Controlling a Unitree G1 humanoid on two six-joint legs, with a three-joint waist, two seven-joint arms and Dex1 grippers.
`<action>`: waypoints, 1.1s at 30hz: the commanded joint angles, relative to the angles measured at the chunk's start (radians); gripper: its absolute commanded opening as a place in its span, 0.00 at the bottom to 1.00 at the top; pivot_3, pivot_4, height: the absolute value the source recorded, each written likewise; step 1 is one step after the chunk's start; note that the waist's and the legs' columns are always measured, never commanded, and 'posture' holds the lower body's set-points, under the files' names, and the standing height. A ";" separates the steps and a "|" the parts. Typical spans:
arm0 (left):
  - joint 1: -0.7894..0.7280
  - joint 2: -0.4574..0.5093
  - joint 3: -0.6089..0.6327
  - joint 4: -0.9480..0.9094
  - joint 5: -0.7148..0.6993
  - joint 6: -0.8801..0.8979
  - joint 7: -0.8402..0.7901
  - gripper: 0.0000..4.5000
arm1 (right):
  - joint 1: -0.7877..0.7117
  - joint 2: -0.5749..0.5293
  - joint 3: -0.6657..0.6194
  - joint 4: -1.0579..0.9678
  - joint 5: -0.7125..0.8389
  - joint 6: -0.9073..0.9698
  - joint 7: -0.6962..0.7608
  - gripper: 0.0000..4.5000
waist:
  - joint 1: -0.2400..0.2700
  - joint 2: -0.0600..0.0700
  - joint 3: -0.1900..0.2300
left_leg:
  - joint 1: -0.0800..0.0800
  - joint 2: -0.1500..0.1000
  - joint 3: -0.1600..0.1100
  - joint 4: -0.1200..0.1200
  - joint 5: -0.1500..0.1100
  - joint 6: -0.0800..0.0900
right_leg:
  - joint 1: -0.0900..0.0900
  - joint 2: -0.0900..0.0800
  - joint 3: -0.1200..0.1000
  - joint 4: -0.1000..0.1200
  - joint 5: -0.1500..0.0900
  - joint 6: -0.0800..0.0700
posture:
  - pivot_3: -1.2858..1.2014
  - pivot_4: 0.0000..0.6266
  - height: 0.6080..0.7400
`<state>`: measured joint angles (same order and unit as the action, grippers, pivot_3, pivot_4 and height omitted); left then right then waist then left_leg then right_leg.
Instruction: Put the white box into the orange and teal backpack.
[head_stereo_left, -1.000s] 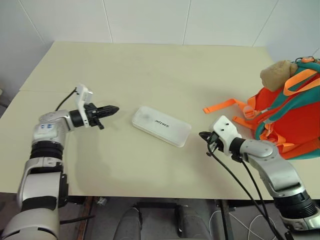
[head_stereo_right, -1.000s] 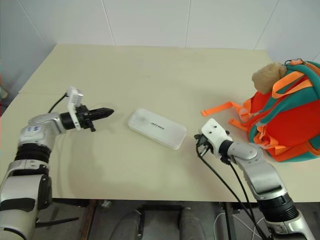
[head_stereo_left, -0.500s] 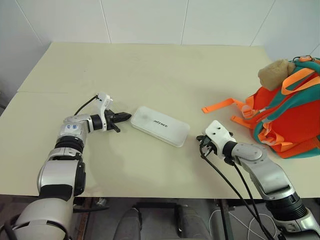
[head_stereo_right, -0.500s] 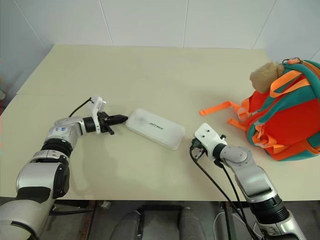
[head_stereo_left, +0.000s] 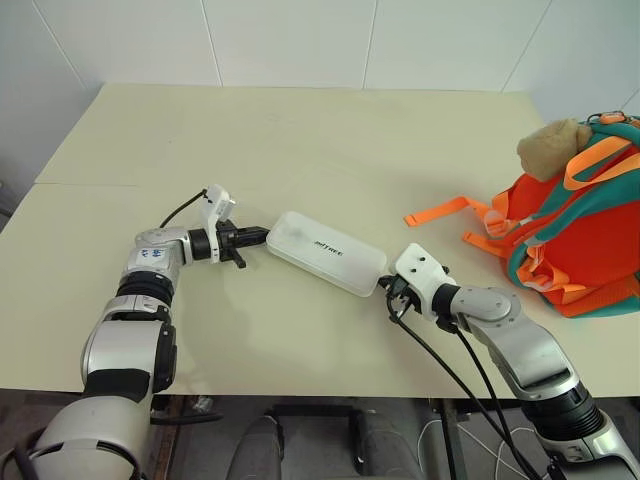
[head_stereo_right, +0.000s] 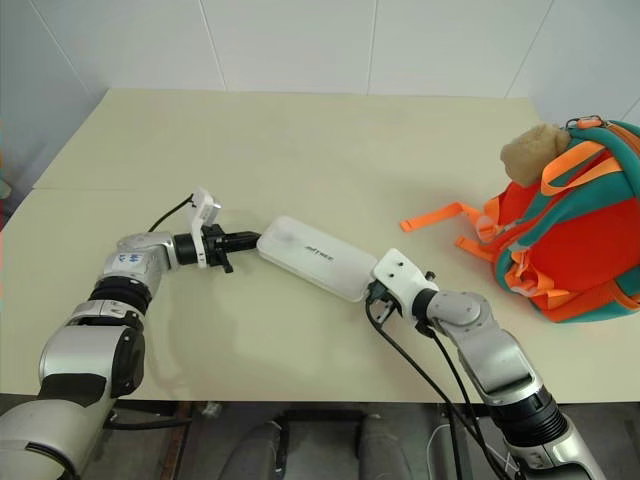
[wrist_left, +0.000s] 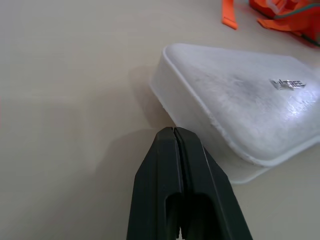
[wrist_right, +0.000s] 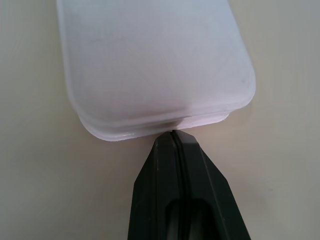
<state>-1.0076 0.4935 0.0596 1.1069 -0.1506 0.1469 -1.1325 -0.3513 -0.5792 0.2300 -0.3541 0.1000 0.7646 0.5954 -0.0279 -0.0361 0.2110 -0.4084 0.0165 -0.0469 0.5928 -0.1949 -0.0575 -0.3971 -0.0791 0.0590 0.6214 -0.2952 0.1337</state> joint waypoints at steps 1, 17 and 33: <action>0.032 0.009 -0.042 -0.112 0.007 0.042 -0.104 0.01 | -0.028 -0.001 0.004 -0.057 0.028 -0.013 0.044 0.00 | -0.002 0.000 0.000 | 0.000 0.000 0.000 0.000 0.000 0.000 | 0.000 0.000 0.000 0.000 0.000 0.000 | 0.52 0.24 1.00; 0.258 0.159 -0.158 -0.652 -0.024 0.368 -0.260 0.01 | 0.013 -0.099 -0.062 -0.139 0.117 -0.001 0.198 0.00 | 0.000 0.000 0.000 | 0.000 0.001 0.000 0.000 -0.001 0.000 | 0.000 0.000 0.000 0.000 -0.001 -0.002 | 0.52 0.24 1.00; 0.381 0.204 -0.125 -0.919 -0.093 0.524 -0.203 0.01 | 0.060 -0.194 -0.098 -0.164 0.174 0.010 0.281 0.00 | -0.001 0.000 0.000 | 0.000 0.001 0.000 0.000 -0.001 0.001 | 0.000 0.000 0.000 0.000 -0.001 -0.002 | 0.52 0.24 1.00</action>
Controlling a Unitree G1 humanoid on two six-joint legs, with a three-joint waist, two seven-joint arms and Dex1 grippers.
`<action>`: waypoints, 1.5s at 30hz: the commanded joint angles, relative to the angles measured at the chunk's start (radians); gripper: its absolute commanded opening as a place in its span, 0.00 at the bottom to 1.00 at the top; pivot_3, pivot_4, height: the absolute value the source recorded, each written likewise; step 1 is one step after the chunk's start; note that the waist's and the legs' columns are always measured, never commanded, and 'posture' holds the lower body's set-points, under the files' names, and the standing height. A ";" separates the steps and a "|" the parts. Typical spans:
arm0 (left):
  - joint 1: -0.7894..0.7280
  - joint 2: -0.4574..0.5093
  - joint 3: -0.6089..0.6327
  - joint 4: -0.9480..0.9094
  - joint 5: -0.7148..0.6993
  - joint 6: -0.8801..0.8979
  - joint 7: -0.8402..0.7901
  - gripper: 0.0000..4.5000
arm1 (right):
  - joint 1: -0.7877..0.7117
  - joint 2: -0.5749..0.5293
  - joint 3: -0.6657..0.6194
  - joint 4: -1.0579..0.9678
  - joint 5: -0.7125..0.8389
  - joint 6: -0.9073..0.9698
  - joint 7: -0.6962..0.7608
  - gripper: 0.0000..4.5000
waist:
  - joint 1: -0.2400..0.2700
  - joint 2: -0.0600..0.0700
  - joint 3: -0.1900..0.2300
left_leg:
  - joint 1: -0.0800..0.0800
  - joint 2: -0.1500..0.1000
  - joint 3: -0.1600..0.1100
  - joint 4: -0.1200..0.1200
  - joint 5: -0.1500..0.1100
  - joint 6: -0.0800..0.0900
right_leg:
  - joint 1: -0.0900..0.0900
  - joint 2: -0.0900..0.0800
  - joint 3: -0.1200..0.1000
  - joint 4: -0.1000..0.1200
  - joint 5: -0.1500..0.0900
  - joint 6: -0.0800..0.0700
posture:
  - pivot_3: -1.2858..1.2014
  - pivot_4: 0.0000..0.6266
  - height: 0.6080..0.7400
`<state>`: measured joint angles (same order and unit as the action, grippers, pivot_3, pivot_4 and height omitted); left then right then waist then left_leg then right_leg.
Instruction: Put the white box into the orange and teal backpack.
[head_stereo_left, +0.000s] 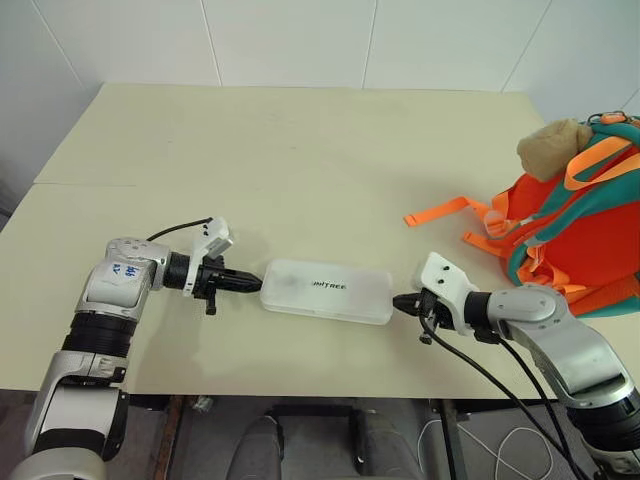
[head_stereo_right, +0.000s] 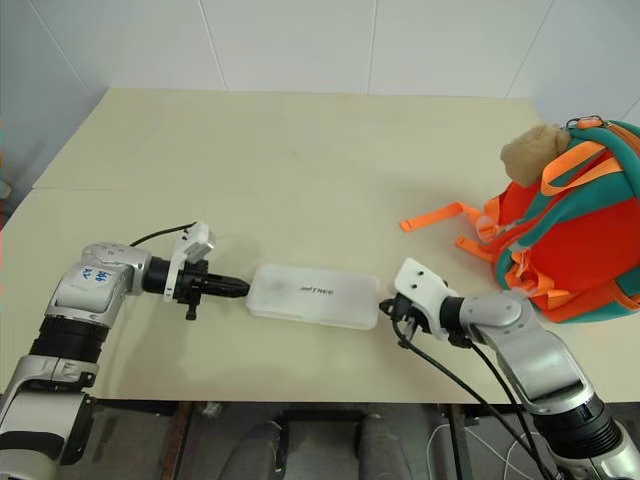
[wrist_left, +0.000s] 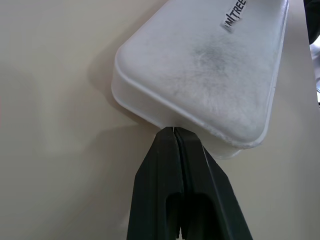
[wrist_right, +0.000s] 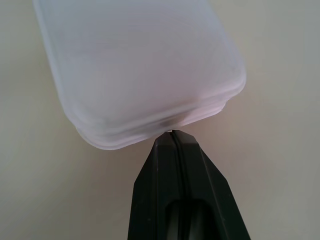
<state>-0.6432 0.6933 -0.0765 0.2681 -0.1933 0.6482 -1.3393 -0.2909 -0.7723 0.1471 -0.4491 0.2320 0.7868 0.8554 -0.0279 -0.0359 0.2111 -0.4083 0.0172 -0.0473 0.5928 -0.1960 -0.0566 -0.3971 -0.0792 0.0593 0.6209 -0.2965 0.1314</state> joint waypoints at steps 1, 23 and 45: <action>0.026 0.008 0.013 -0.098 -0.056 0.034 0.008 0.01 | 0.003 -0.004 -0.015 -0.071 0.043 -0.011 0.022 0.00 | -0.001 0.000 0.000 | 0.000 0.000 0.000 0.000 0.000 0.000 | 0.000 0.000 0.000 0.000 0.000 -0.001 | 0.52 0.24 1.00; 0.142 0.058 0.114 -0.250 -0.177 0.192 0.186 0.01 | 0.057 -0.121 -0.040 0.040 -0.084 -0.072 -0.035 0.00 | 0.000 0.000 0.000 | 0.000 0.000 0.000 0.002 0.000 0.000 | 0.001 0.000 0.001 0.000 -0.006 -0.011 | 0.52 0.24 1.00; 0.079 0.083 0.185 -0.214 -0.256 0.329 0.424 0.85 | -0.001 -0.108 -0.100 0.127 -0.109 -0.192 -0.077 1.00 | 0.000 0.000 0.000 | 0.001 0.000 0.000 0.003 0.000 0.000 | 0.002 0.000 0.001 -0.001 -0.003 -0.005 | 0.52 0.24 1.00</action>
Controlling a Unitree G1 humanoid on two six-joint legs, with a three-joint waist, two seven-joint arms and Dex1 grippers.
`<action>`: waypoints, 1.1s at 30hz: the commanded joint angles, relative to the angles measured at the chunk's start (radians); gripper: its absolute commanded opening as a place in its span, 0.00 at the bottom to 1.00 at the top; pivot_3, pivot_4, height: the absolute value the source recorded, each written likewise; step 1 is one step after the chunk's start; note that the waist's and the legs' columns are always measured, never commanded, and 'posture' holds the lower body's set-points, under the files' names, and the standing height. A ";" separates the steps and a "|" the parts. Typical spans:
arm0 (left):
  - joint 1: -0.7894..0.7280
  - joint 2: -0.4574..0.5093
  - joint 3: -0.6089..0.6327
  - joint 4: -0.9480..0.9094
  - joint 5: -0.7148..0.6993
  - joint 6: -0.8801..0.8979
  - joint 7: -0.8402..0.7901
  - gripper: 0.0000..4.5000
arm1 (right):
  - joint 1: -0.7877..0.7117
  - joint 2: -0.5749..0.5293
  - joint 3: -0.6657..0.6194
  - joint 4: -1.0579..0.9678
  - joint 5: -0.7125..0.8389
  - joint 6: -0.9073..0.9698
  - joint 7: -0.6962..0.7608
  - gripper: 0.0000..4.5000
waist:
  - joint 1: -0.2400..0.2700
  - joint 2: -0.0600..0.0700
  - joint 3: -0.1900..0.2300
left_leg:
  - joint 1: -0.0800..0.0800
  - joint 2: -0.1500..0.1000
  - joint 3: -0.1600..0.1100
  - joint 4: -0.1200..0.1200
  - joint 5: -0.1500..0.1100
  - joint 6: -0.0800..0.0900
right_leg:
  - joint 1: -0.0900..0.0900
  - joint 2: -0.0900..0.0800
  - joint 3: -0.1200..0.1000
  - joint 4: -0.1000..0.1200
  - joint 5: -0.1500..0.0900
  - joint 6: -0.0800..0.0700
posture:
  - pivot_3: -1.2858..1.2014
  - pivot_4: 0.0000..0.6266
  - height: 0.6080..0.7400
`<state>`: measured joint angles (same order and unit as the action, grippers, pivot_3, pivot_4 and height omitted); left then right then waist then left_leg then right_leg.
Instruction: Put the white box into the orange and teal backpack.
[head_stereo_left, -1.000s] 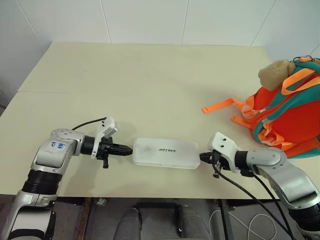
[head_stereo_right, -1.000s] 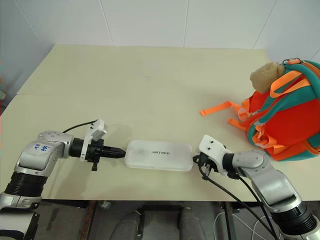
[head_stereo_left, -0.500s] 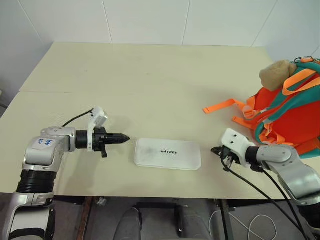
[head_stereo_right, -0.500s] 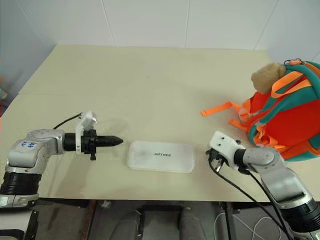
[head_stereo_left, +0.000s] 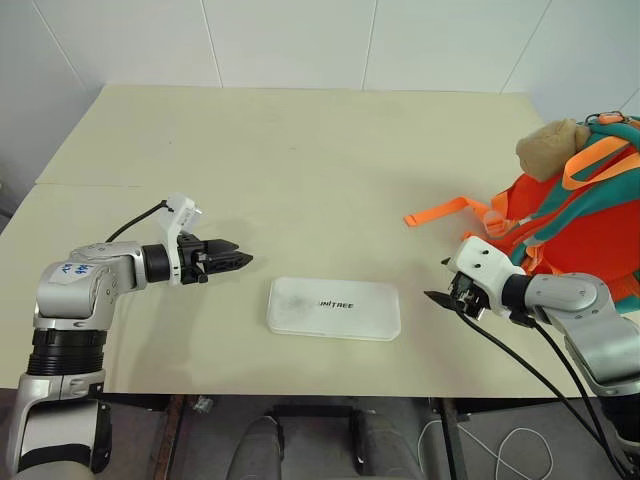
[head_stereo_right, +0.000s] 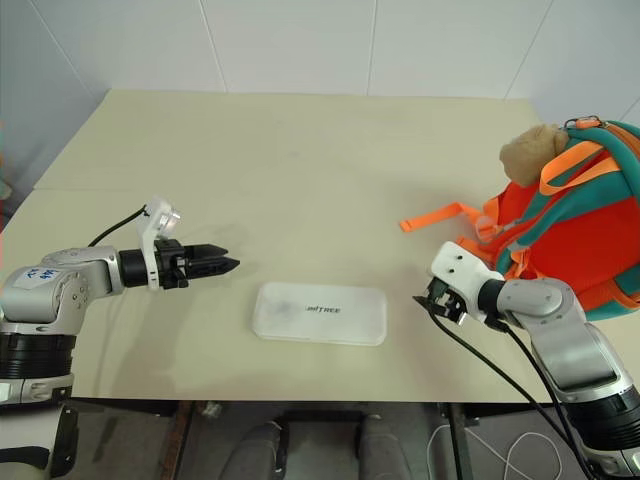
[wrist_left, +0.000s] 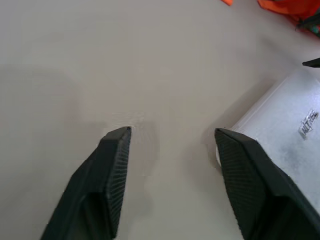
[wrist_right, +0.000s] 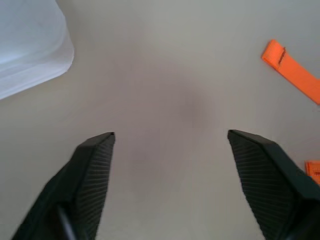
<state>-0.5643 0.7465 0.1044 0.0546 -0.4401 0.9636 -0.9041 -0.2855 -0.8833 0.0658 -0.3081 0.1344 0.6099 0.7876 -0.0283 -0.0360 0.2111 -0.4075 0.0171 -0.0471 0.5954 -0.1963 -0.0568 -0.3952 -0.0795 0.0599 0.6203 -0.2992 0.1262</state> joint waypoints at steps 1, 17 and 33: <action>0.000 0.038 0.001 0.000 -0.010 0.021 -0.013 0.91 | -0.006 0.004 -0.018 -0.016 -0.011 -0.015 -0.010 1.00 | 0.000 0.000 0.000 | 0.000 0.000 0.000 0.000 0.000 0.000 | 0.000 0.000 0.000 0.000 0.000 0.000 | 0.52 0.24 1.00; -0.089 0.043 0.102 0.098 -0.252 0.598 -0.003 0.99 | -0.012 0.032 0.008 -0.006 -0.018 -0.012 -0.017 1.00 | -0.002 0.000 0.000 | 0.000 0.000 0.000 -0.001 0.000 0.000 | 0.000 0.000 0.000 0.001 0.001 0.004 | 0.52 0.24 1.00; -0.081 -0.079 0.142 0.248 -0.414 0.651 0.121 0.99 | -0.031 0.075 0.027 0.004 -0.041 -0.006 -0.021 1.00 | 0.001 0.000 0.000 | 0.000 0.000 0.000 0.000 -0.001 -0.001 | 0.000 0.000 0.000 0.001 0.001 0.003 | 0.52 0.24 1.00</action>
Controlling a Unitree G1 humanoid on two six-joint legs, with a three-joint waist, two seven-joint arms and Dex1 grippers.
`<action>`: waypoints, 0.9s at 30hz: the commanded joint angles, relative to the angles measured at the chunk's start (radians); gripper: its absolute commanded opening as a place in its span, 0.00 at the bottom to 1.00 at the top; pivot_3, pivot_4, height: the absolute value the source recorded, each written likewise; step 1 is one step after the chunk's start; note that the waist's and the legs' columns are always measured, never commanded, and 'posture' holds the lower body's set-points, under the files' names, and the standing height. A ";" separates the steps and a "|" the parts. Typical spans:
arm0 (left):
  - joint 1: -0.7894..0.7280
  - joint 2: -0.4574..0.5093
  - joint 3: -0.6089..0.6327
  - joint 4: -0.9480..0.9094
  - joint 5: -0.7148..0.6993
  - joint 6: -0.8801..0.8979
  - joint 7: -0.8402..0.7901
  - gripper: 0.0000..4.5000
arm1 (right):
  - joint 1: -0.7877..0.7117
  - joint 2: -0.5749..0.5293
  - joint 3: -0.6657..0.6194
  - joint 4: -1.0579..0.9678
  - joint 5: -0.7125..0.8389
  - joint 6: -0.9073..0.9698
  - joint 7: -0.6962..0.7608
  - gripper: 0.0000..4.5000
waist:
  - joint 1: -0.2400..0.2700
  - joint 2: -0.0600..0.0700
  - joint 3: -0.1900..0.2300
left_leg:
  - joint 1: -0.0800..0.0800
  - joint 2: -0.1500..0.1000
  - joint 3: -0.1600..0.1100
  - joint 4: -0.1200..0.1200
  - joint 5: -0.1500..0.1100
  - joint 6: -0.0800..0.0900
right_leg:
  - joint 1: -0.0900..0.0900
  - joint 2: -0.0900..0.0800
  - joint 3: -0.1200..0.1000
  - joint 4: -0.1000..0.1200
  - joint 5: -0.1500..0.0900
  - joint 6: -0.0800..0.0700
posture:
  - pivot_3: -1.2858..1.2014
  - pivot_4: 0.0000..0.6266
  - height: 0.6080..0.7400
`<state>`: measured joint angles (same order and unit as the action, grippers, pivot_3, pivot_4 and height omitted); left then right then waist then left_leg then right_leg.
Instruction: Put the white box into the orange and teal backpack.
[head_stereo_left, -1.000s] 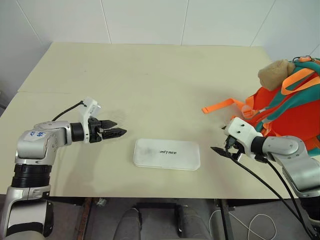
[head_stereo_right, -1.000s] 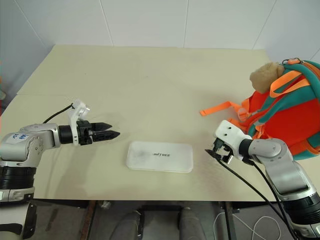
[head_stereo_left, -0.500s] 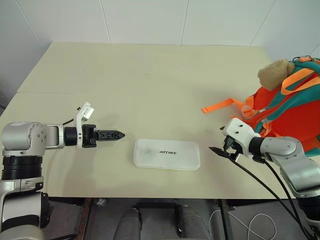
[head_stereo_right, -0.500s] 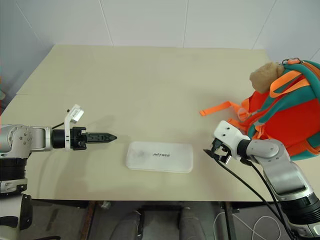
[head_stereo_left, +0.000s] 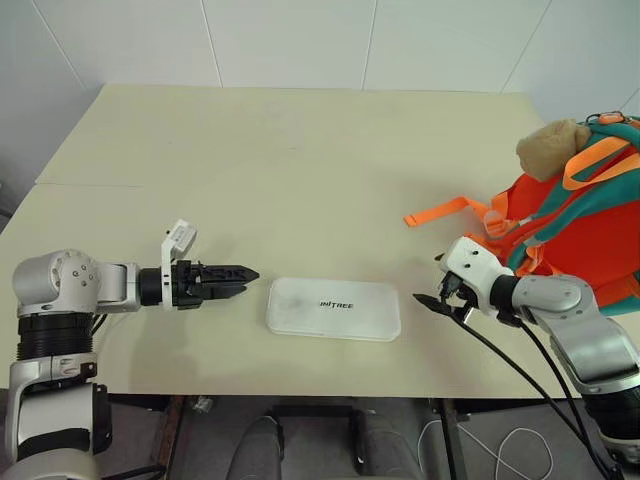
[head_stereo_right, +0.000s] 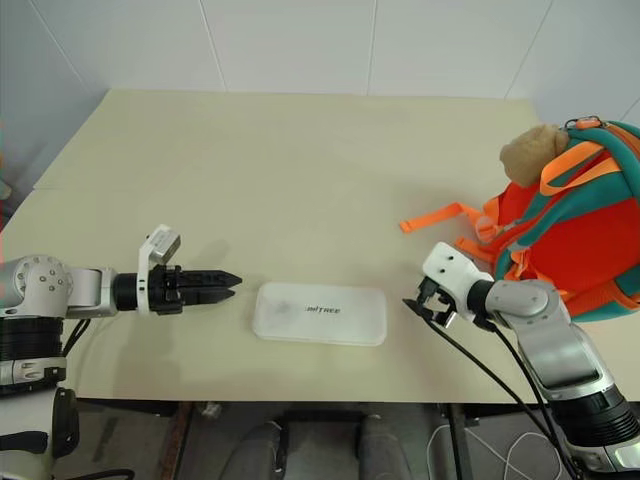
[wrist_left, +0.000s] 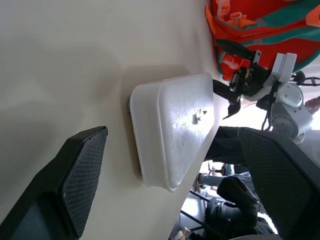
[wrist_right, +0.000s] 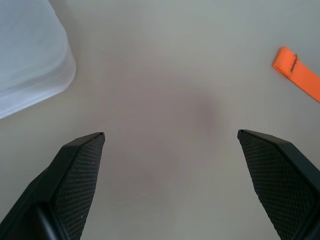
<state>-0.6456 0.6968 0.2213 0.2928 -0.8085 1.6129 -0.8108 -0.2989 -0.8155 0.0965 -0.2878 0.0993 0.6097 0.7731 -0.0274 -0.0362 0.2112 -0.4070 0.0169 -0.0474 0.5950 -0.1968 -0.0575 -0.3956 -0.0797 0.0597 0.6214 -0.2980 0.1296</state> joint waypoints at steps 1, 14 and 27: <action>0.002 -0.043 0.023 0.012 -0.048 0.002 0.039 0.99 | -0.020 0.010 -0.001 -0.016 -0.006 -0.006 -0.007 1.00 | 0.000 0.000 0.000 | 0.000 0.000 0.000 0.000 0.000 0.000 | 0.000 0.000 0.000 0.000 0.000 0.000 | 0.52 0.24 1.00; -0.019 -0.181 0.092 0.079 -0.032 -0.015 0.145 0.99 | -0.020 0.038 0.011 -0.029 -0.010 0.010 -0.015 1.00 | 0.001 0.000 0.000 | 0.000 0.000 0.000 0.000 0.000 0.000 | 0.000 0.000 0.000 0.000 0.001 0.002 | 0.52 0.24 1.00; 0.025 -0.124 -0.042 0.011 -0.051 0.002 0.125 0.99 | -0.010 0.034 0.004 -0.052 -0.007 0.028 -0.017 1.00 | 0.000 0.000 0.000 | 0.001 0.000 0.000 0.001 0.000 -0.001 | 0.001 0.000 0.000 -0.001 0.001 0.002 | 0.52 0.24 1.00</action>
<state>-0.6493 0.5503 0.2189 0.3177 -0.8588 1.6013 -0.6867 -0.3088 -0.7776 0.1112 -0.3068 0.0969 0.6362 0.7628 -0.0276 -0.0358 0.2110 -0.4062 0.0165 -0.0474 0.5955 -0.1972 -0.0585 -0.3942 -0.0799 0.0599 0.6205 -0.2967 0.1319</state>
